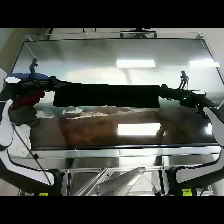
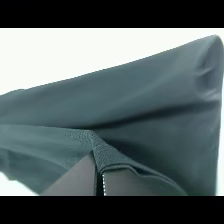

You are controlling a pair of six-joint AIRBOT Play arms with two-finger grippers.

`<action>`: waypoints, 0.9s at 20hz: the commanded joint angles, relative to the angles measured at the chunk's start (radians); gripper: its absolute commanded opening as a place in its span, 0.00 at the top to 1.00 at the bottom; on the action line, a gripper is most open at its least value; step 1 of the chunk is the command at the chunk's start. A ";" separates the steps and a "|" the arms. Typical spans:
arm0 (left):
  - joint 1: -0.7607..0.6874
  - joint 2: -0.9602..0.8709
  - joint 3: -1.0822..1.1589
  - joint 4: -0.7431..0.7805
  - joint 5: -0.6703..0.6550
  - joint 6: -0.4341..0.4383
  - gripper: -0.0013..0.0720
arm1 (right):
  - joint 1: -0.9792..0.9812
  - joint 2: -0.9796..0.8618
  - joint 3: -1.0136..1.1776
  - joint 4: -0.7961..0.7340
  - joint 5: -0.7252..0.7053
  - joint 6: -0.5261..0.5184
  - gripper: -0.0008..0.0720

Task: Fold the shirts.

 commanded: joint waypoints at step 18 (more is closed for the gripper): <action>0.060 -0.274 0.575 -0.002 -0.219 -0.151 0.63 | -0.072 -0.277 0.362 -0.411 0.257 0.212 0.20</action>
